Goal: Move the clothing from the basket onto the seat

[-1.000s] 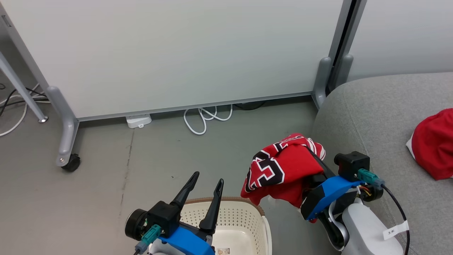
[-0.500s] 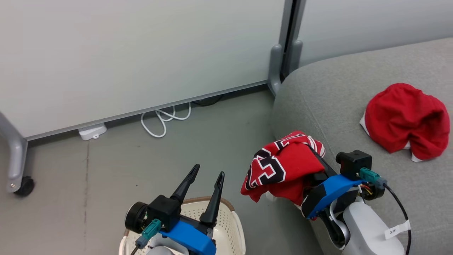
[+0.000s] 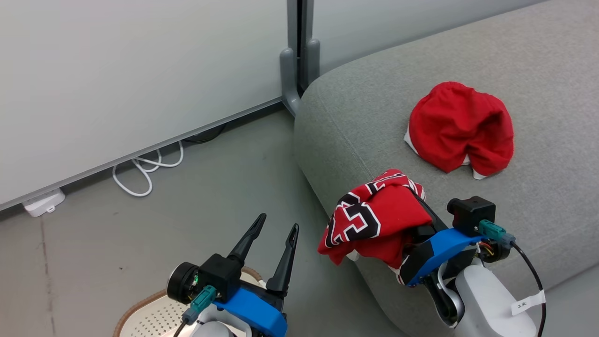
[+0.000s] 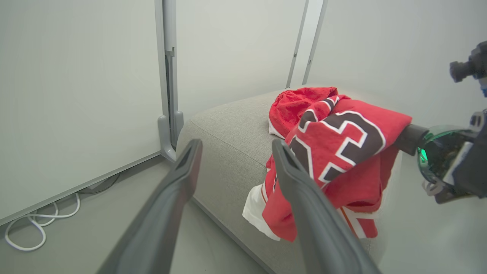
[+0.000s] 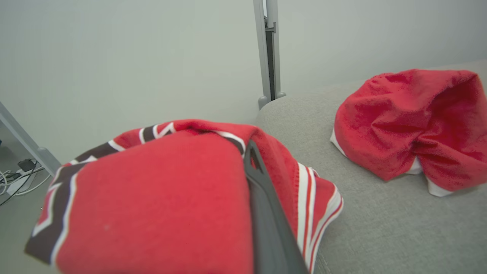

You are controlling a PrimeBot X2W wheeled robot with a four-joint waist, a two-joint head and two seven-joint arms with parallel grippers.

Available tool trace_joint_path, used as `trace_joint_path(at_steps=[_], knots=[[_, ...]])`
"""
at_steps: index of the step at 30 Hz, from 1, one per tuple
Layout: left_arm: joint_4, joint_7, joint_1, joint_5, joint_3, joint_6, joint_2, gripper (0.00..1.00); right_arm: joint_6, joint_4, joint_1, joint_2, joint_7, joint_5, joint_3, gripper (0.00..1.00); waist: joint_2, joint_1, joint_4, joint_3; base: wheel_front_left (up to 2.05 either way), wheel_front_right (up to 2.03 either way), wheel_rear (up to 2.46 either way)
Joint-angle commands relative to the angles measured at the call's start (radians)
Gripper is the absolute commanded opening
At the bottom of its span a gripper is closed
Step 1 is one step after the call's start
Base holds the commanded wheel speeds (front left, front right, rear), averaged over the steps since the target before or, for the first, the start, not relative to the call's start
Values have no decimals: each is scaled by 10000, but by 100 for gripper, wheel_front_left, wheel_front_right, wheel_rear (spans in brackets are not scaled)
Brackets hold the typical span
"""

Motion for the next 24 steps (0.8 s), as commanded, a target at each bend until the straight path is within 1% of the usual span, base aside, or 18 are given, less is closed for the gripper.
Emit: trace_joint_path(at_steps=[1,7,11,16,24], knots=[[32,-28,-109,53,33,-21,21,100,5,-58,25,3,-61,13,-5,0,0,-1,-315,96,0,0,0],[52,-29,-184,50,-1,-26,44,100,5,-31,70,5,-88,92,1,0,0,-1,-786,193,0,0,0],[53,-29,-221,17,-26,-27,104,100,5,-42,67,5,-121,154,16,0,0,-1,-984,236,0,0,0],[65,-29,-240,6,-65,-28,122,100,5,-35,85,3,-135,204,12,0,0,-1,-1093,264,0,0,0],[52,-29,-255,-17,-132,-29,187,100,5,6,54,3,-171,271,-25,0,0,-1,-1075,288,0,0,0]])
